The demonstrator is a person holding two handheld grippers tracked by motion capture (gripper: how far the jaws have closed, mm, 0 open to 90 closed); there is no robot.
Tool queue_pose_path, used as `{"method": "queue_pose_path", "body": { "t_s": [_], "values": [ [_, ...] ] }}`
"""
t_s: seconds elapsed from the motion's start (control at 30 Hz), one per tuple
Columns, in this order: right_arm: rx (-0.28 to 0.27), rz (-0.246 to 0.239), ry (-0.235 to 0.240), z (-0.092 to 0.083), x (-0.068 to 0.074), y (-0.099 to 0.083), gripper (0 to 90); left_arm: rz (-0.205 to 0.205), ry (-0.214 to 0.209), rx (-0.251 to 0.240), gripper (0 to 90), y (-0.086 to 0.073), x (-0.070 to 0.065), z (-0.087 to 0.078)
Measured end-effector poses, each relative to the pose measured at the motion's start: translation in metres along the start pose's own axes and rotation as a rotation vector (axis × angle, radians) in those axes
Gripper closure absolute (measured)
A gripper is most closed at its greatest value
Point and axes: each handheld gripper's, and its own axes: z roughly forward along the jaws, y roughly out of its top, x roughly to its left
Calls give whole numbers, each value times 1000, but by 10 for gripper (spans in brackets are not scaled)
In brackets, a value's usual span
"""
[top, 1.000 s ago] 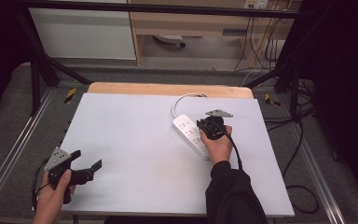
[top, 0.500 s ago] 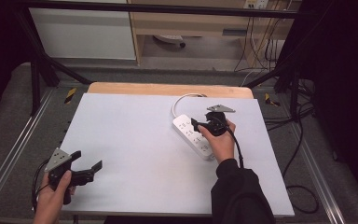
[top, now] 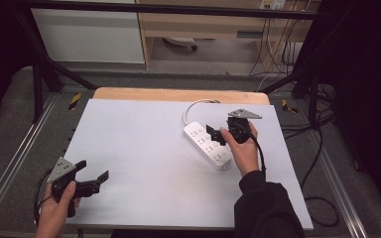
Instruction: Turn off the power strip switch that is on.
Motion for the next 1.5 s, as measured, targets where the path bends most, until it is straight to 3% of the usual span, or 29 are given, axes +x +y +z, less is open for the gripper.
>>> {"method": "queue_pose_path", "body": {
  "t_s": [0.57,0.83,1.0,1.37,1.5],
  "values": [
    [-27,-35,14,-40,-13,-4,65,-14,4,0,50,0,0,1],
    [-52,-7,20,-57,-22,-14,49,-5,2,-2,50,1,-2,0],
    [-41,21,79,-71,-25,-25,37,-9,-5,-2,52,0,0,1],
    [-97,-2,53,-102,-28,-43,42,1,-5,-5,53,0,-2,0],
    [-115,-1,51,-114,-29,-49,41,-13,1,0,54,-1,1,1]
  ]
}}
